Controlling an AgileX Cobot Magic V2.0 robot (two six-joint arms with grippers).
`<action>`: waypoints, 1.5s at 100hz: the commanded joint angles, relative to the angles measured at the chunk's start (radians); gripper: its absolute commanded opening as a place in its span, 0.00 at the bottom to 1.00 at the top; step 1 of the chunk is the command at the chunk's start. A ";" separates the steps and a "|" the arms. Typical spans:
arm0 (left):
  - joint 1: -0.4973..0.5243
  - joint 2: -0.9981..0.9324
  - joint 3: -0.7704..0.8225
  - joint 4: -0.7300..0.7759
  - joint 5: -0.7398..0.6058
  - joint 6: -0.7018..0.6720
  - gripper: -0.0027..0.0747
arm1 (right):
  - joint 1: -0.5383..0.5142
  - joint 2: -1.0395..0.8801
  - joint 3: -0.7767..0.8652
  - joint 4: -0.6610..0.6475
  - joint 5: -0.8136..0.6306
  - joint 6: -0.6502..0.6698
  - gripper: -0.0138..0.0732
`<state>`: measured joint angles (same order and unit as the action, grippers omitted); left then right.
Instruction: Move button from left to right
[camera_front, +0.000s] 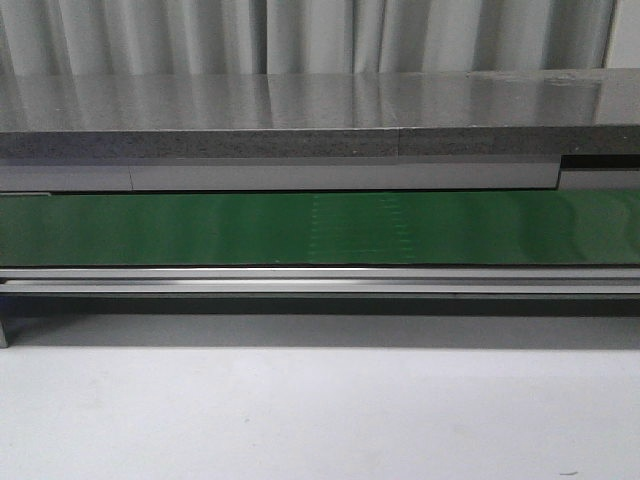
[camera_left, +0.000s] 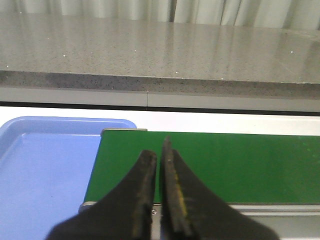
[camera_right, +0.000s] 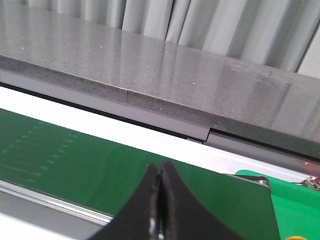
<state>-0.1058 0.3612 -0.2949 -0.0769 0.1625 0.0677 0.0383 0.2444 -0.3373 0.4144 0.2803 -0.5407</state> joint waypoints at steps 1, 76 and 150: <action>-0.008 0.004 -0.028 -0.007 -0.088 -0.006 0.04 | -0.001 0.005 -0.024 0.013 -0.074 -0.005 0.08; -0.008 0.004 -0.028 -0.007 -0.088 -0.006 0.04 | -0.001 0.005 -0.024 0.012 -0.074 -0.005 0.08; -0.008 0.004 -0.028 -0.007 -0.088 -0.006 0.04 | -0.002 -0.207 0.237 -0.369 -0.183 0.437 0.08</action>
<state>-0.1058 0.3612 -0.2949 -0.0769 0.1625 0.0677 0.0383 0.0612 -0.1031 0.0594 0.1937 -0.1123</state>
